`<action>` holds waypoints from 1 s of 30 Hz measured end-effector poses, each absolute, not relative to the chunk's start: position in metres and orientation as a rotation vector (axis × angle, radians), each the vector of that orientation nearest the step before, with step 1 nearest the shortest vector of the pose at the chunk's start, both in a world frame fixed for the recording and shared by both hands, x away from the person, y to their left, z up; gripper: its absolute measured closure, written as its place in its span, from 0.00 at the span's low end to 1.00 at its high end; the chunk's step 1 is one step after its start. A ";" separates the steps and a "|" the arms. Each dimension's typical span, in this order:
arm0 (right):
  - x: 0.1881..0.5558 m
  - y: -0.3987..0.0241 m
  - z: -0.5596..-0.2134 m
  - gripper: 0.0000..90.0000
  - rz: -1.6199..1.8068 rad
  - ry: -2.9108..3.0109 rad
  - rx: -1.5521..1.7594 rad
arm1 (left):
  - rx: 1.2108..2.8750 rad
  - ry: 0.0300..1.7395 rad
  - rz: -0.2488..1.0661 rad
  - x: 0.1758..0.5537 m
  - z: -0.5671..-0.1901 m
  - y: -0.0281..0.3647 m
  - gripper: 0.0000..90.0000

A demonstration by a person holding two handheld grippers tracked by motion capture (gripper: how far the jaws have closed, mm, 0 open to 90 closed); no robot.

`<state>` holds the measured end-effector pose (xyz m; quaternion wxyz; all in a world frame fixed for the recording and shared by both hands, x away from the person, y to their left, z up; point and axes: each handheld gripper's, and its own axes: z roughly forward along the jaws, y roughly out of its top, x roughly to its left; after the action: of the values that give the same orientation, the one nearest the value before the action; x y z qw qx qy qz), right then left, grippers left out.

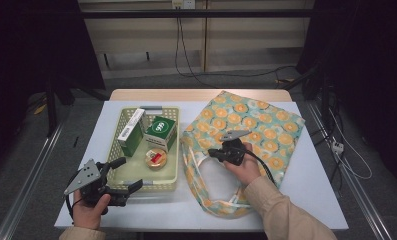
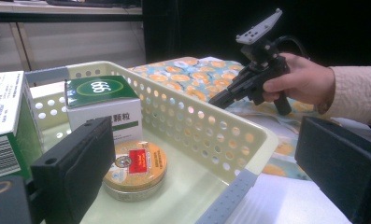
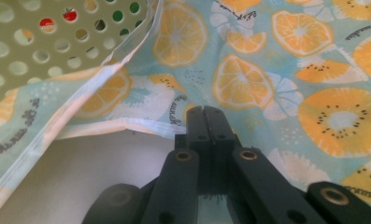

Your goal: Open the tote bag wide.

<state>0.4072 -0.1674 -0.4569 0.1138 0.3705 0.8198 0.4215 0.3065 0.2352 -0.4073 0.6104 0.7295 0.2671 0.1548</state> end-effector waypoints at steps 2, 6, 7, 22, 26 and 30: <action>0.410 -0.165 -0.460 1.00 1.213 2.405 1.087 | 1.684 0.619 0.356 0.307 -0.407 0.235 0.05; 0.410 -0.166 -0.461 1.00 1.224 2.383 1.109 | 1.683 0.620 0.357 0.306 -0.407 0.235 0.05; 0.411 -0.167 -0.460 1.00 1.220 2.369 1.113 | 1.684 0.617 0.357 0.306 -0.407 0.235 0.05; 0.398 -0.164 -0.450 0.67 1.236 2.397 1.070 | 1.686 0.617 0.358 0.306 -0.407 0.235 0.05; 0.384 -0.165 -0.440 0.57 1.262 2.423 1.047 | 1.687 0.616 0.358 0.305 -0.407 0.235 0.05; 0.365 -0.163 -0.431 0.49 1.293 2.465 0.988 | 1.688 0.614 0.362 0.305 -0.406 0.235 0.05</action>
<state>0.3654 -0.1632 -0.4309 0.0937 0.3332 0.8309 0.4357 0.3053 0.2350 -0.4064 0.6087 0.7309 0.2659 0.1567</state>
